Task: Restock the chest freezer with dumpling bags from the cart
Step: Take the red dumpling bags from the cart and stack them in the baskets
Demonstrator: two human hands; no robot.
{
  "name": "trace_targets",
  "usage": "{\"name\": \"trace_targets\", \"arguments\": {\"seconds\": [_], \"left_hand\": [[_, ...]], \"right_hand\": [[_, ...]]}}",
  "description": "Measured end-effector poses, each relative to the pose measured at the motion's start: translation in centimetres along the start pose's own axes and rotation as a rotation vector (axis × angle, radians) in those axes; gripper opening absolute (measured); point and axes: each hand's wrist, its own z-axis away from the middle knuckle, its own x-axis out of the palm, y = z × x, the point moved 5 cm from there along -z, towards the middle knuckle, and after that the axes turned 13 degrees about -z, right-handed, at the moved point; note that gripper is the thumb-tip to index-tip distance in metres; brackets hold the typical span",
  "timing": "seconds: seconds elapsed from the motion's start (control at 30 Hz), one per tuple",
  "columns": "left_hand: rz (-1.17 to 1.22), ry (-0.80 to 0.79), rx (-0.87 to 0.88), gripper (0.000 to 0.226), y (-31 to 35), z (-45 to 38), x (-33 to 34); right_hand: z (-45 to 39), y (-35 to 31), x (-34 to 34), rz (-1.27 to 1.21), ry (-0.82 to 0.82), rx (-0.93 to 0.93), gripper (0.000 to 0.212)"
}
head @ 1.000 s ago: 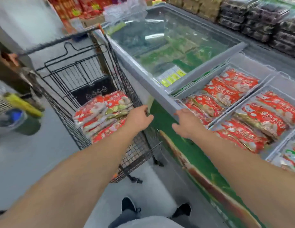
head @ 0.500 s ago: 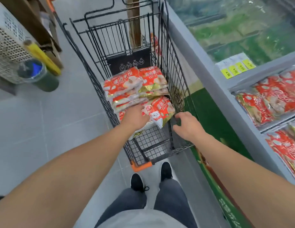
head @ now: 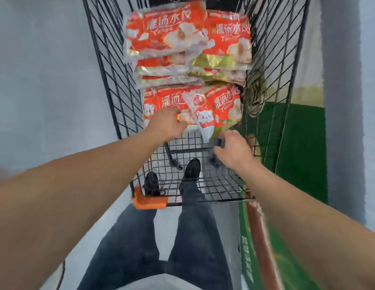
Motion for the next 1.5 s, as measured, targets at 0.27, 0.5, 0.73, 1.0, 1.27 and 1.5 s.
{"name": "trace_targets", "arguments": {"seconds": [0.27, 0.5, 0.73, 1.0, 1.27, 1.5], "left_hand": [[0.266, -0.06, -0.132, 0.044, -0.1, -6.0, 5.7], [0.591, -0.026, -0.158, 0.014, -0.3, -8.5, 8.3], [0.91, -0.121, -0.194, 0.024, 1.9, -9.0, 6.8], [0.811, 0.176, -0.329, 0.016, -2.5, -9.9, 3.8], [0.545, 0.277, -0.515, 0.023, -7.2, -10.3, 3.7], [0.593, 0.272, -0.601, 0.023, -8.0, -10.9, 5.1]], "right_hand": [[-7.2, 0.9, 4.4, 0.047, 0.036, -0.049, 0.042], [-9.0, 1.9, 5.8, 0.145, 0.209, -0.109, 0.026], [-7.9, -0.6, 3.1, -0.151, 0.341, -0.407, 0.008], [-8.0, -4.3, 3.8, -0.376, 0.207, -0.521, 0.021], [-16.2, 2.9, -0.6, -0.402, 0.294, 0.103, 0.038], [-19.5, 4.0, 0.3, -0.906, 0.161, 0.397, 0.007]]}}
